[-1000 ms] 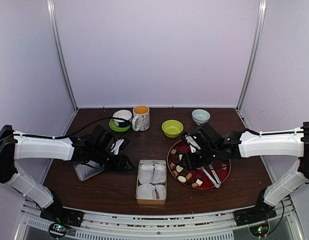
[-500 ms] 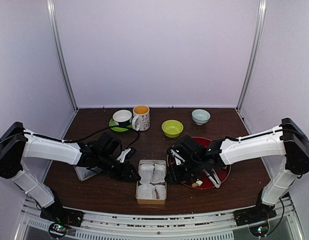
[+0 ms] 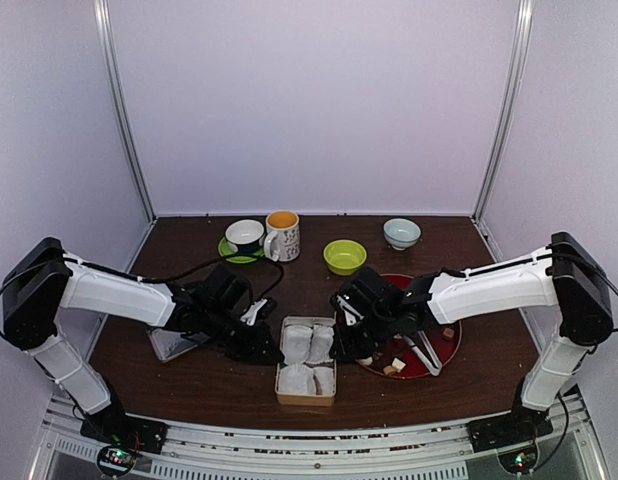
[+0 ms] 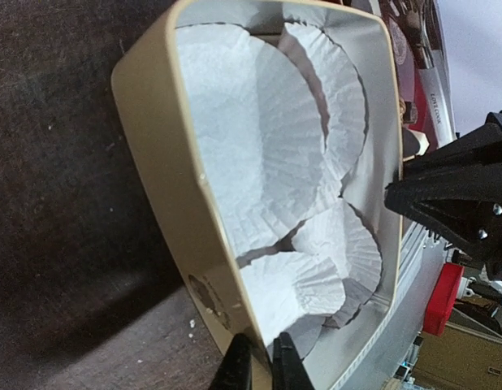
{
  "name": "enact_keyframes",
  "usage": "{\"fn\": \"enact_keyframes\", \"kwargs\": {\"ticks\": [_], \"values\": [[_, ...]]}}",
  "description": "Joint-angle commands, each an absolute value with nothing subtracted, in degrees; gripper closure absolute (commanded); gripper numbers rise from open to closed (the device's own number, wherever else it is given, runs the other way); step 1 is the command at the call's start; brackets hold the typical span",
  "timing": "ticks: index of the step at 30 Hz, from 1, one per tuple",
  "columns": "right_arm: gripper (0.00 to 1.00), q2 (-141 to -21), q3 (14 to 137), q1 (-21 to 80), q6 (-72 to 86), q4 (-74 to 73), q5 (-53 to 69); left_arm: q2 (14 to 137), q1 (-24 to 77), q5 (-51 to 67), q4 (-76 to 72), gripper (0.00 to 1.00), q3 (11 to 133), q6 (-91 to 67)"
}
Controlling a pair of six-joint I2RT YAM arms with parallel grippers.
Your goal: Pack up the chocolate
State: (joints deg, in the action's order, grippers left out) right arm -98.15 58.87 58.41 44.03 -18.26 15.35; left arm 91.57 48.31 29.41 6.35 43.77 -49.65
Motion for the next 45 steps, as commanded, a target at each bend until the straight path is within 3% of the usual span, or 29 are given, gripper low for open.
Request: {"fn": "enact_keyframes", "kwargs": {"ticks": [1,10,13,18,26,30,32,39,45], "values": [[0.90,-100.1,61.8,56.9,41.7,-17.7,13.7,95.5,48.1,26.3,2.3,0.93,47.7,-50.1],[0.89,-104.0,67.0,51.7,37.5,-19.0,13.9,100.3,44.8,23.9,2.2,0.91,53.1,-48.9],[0.78,-104.0,67.7,50.7,36.4,-19.0,13.5,101.7,44.1,22.8,3.3,0.86,55.7,-47.5],[0.61,-98.4,65.6,50.6,34.5,-16.6,9.7,97.5,43.9,18.9,4.1,0.59,55.0,-45.3],[0.30,-91.0,62.4,50.4,30.6,-15.5,1.4,89.0,44.0,12.2,10.0,0.28,55.0,-40.1],[0.28,-88.5,62.3,49.0,28.4,-19.6,-1.5,84.1,43.9,7.5,12.3,0.18,54.5,-38.3],[0.27,-86.6,60.7,47.7,27.6,-20.3,-1.5,81.5,43.7,4.8,13.5,0.03,53.9,-36.8],[0.12,-78.5,53.8,43.0,25.5,-19.9,-3.2,74.4,40.4,2.8,13.1,0.02,49.3,-31.2],[0.12,-76.7,52.5,39.6,23.2,-25.9,-4.0,70.7,35.2,4.3,15.4,0.02,47.3,-29.2]]}}
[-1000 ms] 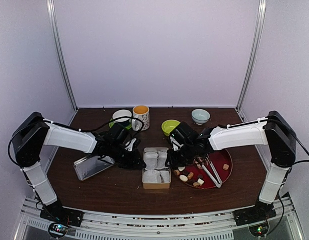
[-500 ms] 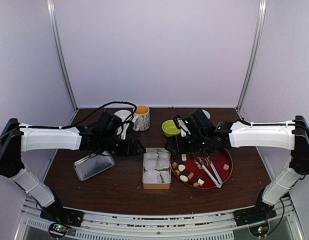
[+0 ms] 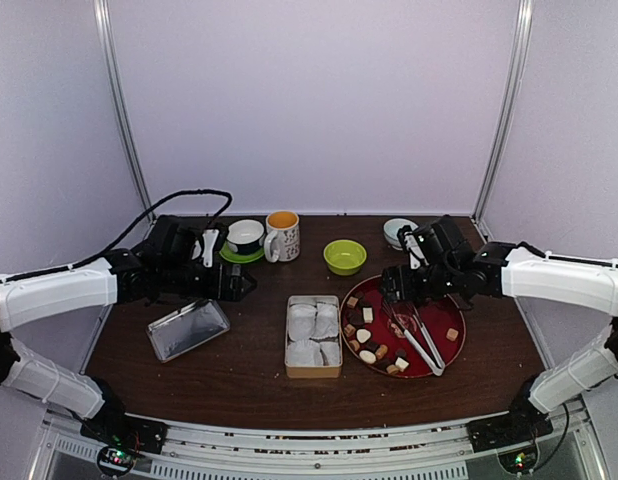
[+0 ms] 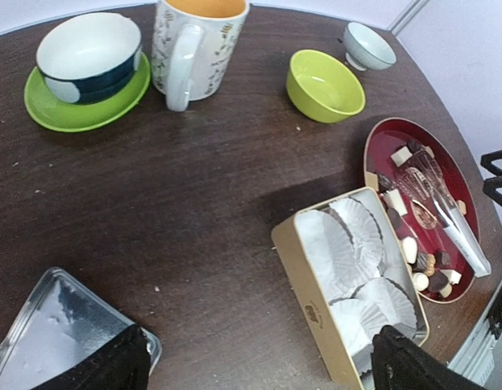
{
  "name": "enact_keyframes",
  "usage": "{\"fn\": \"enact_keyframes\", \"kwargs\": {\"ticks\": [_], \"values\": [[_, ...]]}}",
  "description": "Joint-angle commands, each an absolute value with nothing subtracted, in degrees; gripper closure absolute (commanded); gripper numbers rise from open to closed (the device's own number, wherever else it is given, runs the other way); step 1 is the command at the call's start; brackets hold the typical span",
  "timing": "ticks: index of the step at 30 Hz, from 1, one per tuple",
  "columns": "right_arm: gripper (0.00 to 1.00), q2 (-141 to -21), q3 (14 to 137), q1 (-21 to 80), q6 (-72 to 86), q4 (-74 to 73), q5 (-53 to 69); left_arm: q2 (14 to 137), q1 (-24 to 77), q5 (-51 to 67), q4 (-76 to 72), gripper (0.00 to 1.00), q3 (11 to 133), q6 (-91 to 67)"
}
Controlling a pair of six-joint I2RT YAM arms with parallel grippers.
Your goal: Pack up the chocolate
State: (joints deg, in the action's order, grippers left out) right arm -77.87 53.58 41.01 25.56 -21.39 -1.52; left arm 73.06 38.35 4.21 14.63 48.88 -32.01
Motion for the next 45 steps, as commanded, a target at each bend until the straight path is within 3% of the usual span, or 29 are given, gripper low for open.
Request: {"fn": "enact_keyframes", "kwargs": {"ticks": [1,14,22,29,38,42,45], "values": [[0.13,-76.5,52.0,39.3,22.9,-26.9,-4.2,70.1,34.2,4.7,15.8,0.02,46.7,-29.4],[0.08,-74.6,43.4,37.5,22.3,-32.9,-0.4,60.8,18.9,8.6,13.6,0.02,38.5,-21.5],[0.25,-77.5,41.0,37.4,23.2,-29.8,3.2,58.6,12.7,1.2,5.9,0.07,36.8,-16.1],[0.31,-80.0,40.3,37.4,23.0,-27.6,4.0,58.9,11.2,-8.4,-0.5,0.09,36.3,-9.0],[0.56,-80.7,40.9,37.4,22.7,-26.9,4.6,61.4,8.7,-15.7,-18.9,0.05,29.7,-1.3],[0.65,-78.7,41.0,37.5,22.9,-27.0,5.2,64.8,4.7,-14.0,-22.9,0.02,29.5,-2.0],[0.66,-76.2,41.1,37.5,22.6,-28.0,5.8,66.6,1.8,-11.5,-27.5,0.02,27.6,-2.0]]}}
